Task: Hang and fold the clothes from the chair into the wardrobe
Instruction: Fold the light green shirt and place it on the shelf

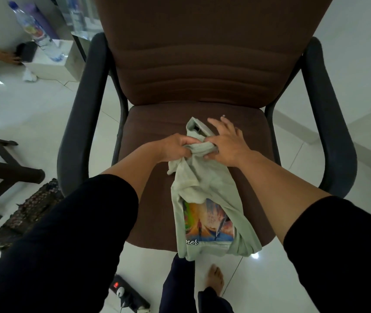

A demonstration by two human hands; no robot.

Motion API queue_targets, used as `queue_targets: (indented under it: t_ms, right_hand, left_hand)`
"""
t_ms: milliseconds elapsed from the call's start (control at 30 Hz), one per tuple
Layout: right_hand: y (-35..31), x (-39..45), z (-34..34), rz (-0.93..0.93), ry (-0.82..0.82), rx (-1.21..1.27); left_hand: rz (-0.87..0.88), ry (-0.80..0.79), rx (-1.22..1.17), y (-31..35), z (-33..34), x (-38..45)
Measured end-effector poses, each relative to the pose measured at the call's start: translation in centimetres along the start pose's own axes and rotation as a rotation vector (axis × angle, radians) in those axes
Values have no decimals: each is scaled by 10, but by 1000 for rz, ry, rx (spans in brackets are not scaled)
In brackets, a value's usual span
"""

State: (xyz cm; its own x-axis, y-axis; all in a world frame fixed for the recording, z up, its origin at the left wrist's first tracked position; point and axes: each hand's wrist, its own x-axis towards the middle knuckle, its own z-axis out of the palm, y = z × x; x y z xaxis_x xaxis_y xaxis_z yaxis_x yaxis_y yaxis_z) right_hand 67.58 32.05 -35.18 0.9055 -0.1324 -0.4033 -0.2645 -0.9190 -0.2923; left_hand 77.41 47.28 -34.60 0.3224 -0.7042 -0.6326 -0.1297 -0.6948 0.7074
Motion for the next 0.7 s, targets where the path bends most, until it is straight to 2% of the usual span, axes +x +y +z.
queue_targets:
  t_ms: [67,167,233,333,433,533,700]
  right_hand:
    - [0,-1,-5,-8,10,9]
    - [-7,-11,-29,19,57,226]
    - [-15,-23,-54,40,102,336]
    - [-19,-49,-94,89,246,416]
    - [-19,-88,-135,138,339,477]
    - [-26,-135,-180,114,410,473]
    - [-42,-215,-259,47,552,450]
  left_hand:
    - [33,74,55,0,-4,-8]
    - [8,206,295,0,-5,-19]
    - [-42,302,359,7,0,-32]
    - [-52,407,327,29,1,-60]
    - [19,518,259,60,-4,-98]
    - [107,588,251,105,-4,-141]
    - [260,803,111,174,-15,-217]
